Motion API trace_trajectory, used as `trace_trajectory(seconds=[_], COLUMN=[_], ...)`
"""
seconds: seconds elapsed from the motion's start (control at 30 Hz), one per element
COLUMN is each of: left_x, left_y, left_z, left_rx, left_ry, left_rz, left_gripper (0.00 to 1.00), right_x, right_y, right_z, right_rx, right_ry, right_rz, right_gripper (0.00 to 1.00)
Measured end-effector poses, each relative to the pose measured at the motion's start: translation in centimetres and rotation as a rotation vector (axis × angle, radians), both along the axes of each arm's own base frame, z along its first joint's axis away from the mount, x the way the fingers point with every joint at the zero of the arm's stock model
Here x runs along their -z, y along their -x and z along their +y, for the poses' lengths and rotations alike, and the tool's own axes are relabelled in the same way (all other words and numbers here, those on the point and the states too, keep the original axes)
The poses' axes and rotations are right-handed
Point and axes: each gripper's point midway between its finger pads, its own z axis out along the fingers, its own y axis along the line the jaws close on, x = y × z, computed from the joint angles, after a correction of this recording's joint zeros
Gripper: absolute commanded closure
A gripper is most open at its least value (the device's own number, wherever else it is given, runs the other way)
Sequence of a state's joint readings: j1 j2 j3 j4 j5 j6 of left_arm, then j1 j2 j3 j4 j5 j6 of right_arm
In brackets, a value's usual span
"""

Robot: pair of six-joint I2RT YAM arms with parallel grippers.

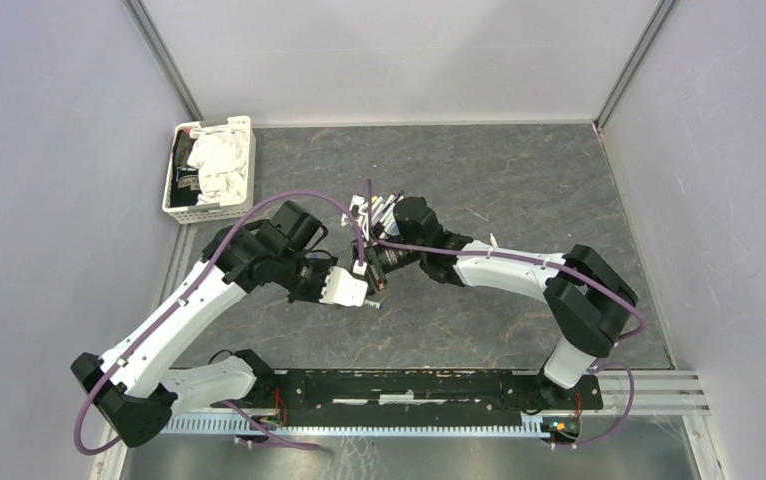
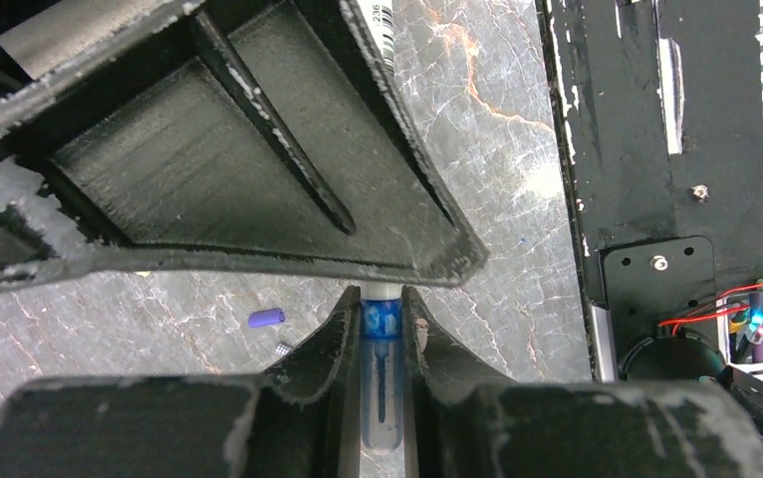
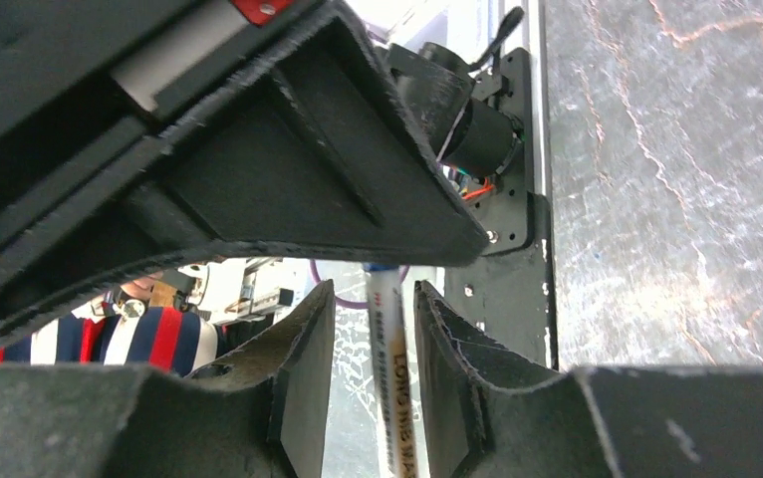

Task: Open the pen caps
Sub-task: Open the pen cap from the pen.

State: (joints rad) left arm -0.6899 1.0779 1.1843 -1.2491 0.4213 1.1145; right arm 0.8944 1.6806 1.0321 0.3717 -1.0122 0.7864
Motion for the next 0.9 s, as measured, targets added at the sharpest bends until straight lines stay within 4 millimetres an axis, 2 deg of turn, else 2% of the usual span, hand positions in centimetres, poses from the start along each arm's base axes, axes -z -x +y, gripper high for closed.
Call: trace_trajectory(seconds=[0.07,0.23,0.3,0.37,0.4,0.5,0.53,0.57,0.6,0.9], left_x=[0.0,-0.1,-0.1,-0.2,-0.2,-0.2,-0.2,-0.2,-0.2,0.0], left_y=[0.0,0.2,0.3,0.4,0.5,0.6,0.7,0.7,0.7,1.0], left_z=[0.0,0.0,-0.1,-0.1,-0.2,-0.2,-0.2,-0.2,-0.2,0.2], left_rx=[-0.008,-0.011,-0.013,-0.015,-0.015,-0.013,-0.012,-0.011,-0.010,0.004], left_ry=[0.002,0.007,0.009,0.015,0.016,0.019,0.018,0.019,0.018,-0.001], left_rz=[0.003,0.012,0.014,0.020,0.024,0.029,0.030,0.031,0.033,0.036], left_gripper=[0.98,0.98,0.98,0.98,0.98,0.94,0.82,0.65,0.60,0.58], right_x=[-0.5,-0.6,-0.6,-0.4,-0.4,-0.2,-0.1,-0.1,-0.1,-0.3], right_y=[0.2,0.7,0.8,0.8,0.9,1.0,1.0,1.0,1.0,1.5], right_z=[0.3,0.5,0.5,0.4,0.3,0.2,0.2,0.2,0.2,0.1], right_rx=[-0.011,-0.025,-0.025,-0.026,-0.030,-0.039,-0.041,-0.042,-0.043,-0.076], right_ry=[-0.018,-0.024,-0.024,-0.020,-0.022,-0.020,-0.021,-0.021,-0.021,-0.008], right_rz=[-0.011,-0.009,-0.008,-0.005,-0.006,-0.014,-0.019,-0.021,-0.024,-0.008], right_gripper=[0.62,0.74,0.83,0.97,1.00,1.00,1.00,1.00,1.00,1.00])
